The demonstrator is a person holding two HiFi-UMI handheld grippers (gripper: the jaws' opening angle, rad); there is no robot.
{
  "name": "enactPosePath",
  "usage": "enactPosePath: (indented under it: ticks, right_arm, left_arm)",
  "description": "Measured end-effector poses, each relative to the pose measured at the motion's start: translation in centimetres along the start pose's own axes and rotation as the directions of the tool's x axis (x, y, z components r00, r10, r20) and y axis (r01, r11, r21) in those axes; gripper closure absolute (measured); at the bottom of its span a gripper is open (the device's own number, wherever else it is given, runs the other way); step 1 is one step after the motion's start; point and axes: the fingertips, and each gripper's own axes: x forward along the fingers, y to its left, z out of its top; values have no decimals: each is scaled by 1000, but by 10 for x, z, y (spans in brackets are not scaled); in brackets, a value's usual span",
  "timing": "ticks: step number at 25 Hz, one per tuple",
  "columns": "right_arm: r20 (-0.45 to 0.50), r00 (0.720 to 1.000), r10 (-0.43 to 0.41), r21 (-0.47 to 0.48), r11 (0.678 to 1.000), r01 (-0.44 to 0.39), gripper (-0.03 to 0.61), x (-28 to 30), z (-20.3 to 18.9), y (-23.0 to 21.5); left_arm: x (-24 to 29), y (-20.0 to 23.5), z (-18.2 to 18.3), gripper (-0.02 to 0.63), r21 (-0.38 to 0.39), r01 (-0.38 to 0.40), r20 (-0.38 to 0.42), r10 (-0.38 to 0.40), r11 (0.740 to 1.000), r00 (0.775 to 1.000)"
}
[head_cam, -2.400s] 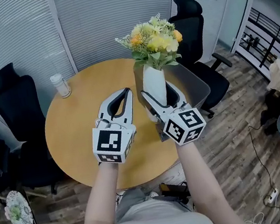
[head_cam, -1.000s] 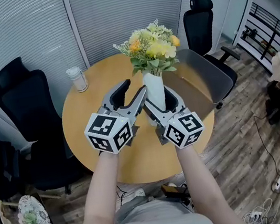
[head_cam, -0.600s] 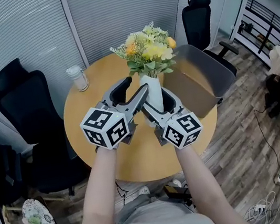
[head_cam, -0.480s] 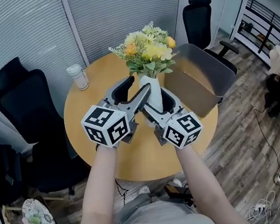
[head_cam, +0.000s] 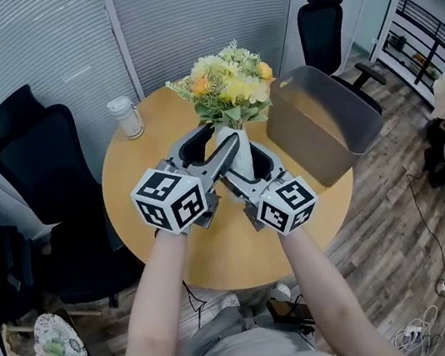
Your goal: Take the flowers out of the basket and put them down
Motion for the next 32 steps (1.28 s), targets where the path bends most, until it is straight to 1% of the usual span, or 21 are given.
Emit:
enactPosePath:
  ticks: [6, 11, 17, 26, 32]
  right_arm:
    - [-36, 999, 6, 3, 1000, -5, 201, 11, -29, -7]
    - [-48, 999, 17, 0, 1000, -17, 201, 22, -46, -17]
    - [-75, 997, 30, -30, 999, -32, 201, 33, -60, -30]
    - [-116, 993, 10, -40, 999, -15, 201, 40, -104, -33]
    - [-147, 989, -4, -64, 998, -6, 201, 43, -126, -42]
  left_arm:
    - [0, 18, -23, 390, 20, -23, -1, 23, 1000, 1000]
    - [4, 33, -36, 390, 40, -45, 39, 44, 998, 998]
    - [11, 43, -48, 391, 91, -48, 56, 43, 995, 998]
    - [4, 60, -84, 394, 94, -52, 78, 44, 994, 996]
    - [6, 64, -104, 397, 143, -49, 65, 40, 988, 997]
